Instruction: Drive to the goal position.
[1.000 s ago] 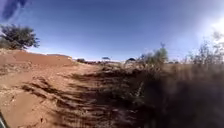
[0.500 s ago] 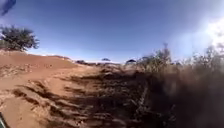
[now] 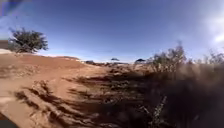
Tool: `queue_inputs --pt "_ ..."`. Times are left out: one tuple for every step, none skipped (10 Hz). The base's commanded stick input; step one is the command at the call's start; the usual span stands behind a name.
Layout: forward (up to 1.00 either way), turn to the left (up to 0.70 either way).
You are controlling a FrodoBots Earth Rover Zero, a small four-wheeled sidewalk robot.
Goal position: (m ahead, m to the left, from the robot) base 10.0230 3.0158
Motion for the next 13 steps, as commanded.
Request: queue_inputs --pt "0.5 0.0" --pt "0.5 0.0" --pt "0.5 0.0" --pt "0.5 0.0" --pt "0.5 0.1" --pt "0.5 0.24" --pt "0.5 0.0" --pt "0.5 0.0" --pt "0.5 0.0" --pt "0.5 0.0" --pt "0.5 0.0" --pt "0.5 0.0" --pt "0.5 0.0"
